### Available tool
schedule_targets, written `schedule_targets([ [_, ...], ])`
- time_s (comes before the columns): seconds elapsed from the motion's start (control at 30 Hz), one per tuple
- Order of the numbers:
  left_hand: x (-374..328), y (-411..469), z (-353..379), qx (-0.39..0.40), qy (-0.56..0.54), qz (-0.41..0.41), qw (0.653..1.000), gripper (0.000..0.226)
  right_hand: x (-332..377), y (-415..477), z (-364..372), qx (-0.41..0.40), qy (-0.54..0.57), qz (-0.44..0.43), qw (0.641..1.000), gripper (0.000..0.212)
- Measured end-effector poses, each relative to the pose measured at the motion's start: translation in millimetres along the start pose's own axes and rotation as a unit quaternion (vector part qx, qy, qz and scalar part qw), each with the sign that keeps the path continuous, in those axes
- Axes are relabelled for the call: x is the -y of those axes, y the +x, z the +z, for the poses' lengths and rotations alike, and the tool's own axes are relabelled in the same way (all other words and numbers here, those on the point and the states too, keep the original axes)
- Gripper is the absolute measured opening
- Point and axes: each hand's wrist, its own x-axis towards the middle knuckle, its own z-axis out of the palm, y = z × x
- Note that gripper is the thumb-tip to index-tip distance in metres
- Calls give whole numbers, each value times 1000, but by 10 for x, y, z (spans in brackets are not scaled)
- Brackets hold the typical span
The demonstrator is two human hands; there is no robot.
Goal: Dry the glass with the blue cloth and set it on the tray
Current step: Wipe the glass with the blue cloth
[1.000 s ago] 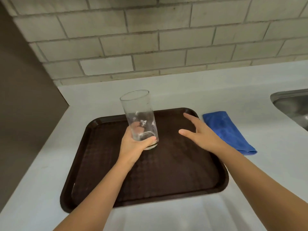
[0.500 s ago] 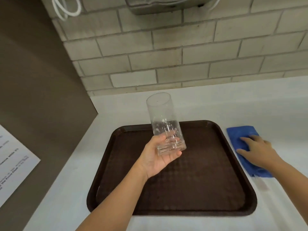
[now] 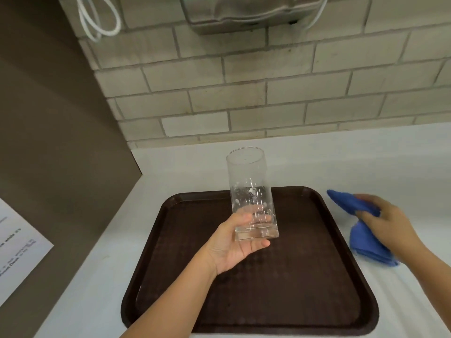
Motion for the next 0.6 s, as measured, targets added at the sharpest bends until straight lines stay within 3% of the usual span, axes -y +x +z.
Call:
schedule_targets([
  [0.13, 9, 17, 64, -17, 23, 17, 999, 72, 765, -326, 69, -26, 167, -152, 974, 40],
  [0.2, 27, 22, 106, -37, 44, 28, 998, 54, 1046, -613, 247, -16, 156, -259, 953, 42],
  [0.3, 84, -36, 143, -71, 84, 23, 994, 18, 1208, -986, 639, 50, 59, -349, 934, 39],
  [0.37, 101, -105, 115, -87, 78, 37, 992, 20, 1253, -1025, 771, 68, 19, -377, 923, 41],
  [0.5, 18, -231, 98, -44, 76, 54, 995, 21, 1505, -721, 814, 107, -9, -439, 892, 38],
  [0.6, -61, -225, 72, -22, 65, 92, 993, 23, 1671, -535, 876, 85, 41, -413, 906, 35],
])
